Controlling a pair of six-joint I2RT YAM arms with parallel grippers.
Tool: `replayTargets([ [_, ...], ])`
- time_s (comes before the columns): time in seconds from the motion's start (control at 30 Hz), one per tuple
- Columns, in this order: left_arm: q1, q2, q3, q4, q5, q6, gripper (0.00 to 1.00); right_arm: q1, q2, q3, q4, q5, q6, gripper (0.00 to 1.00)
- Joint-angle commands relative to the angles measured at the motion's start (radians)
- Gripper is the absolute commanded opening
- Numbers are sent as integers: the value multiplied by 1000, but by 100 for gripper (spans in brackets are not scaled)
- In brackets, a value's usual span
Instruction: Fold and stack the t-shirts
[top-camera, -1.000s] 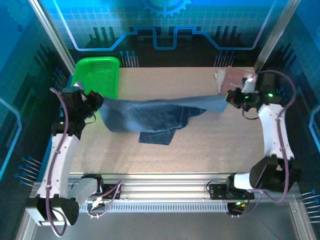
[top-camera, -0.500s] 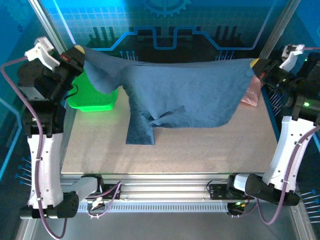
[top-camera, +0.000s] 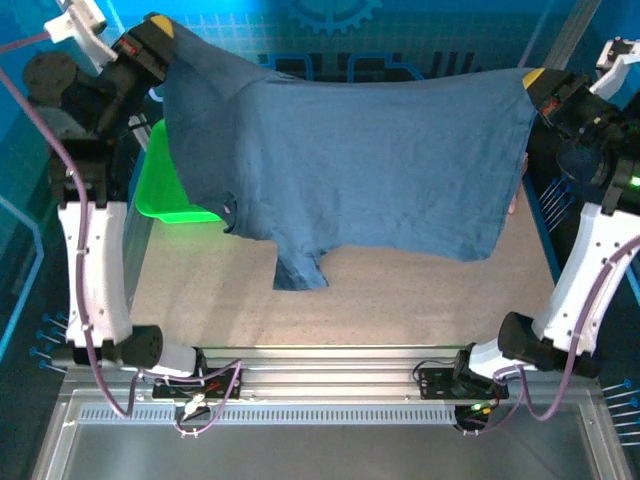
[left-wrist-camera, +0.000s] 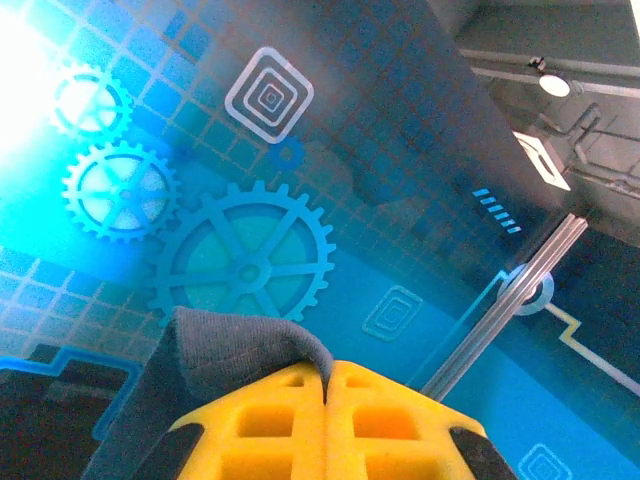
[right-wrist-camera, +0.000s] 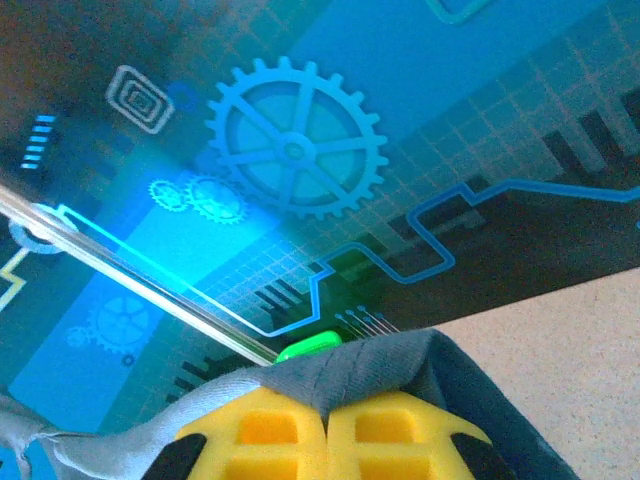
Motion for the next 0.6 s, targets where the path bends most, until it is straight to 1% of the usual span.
replayTargets([
  [0.0, 4, 139, 76, 70, 49, -63, 0, 28, 108, 37, 20, -3, -7, 0],
  [0.07, 4, 238, 151, 61, 63, -81, 0, 48, 198, 89, 23, -9, -24, 0],
  [0.13, 3, 346, 257, 43, 78, -93, 0, 68, 304, 177, -3, 10, -48, 0],
  [0.2, 4, 467, 403, 1, 93, -102, 0, 79, 430, 283, 20, -4, -34, 0],
  [0.27, 4, 573, 541, -21, 102, -107, 0, 82, 554, 412, 47, -4, 1, 0],
  [0.37, 18, 716, 737, -17, 107, -121, 0, 74, 727, 602, 144, -15, 106, 0],
  [0.4, 30, 738, 758, 8, 104, -140, 0, 68, 770, 649, 193, -23, 154, 0],
  [0.47, 62, 746, 749, 69, 109, -180, 0, 56, 812, 687, 281, -25, 232, 0],
  [0.57, 111, 727, 749, 107, 116, -175, 0, 45, 805, 671, 372, -22, 272, 0],
])
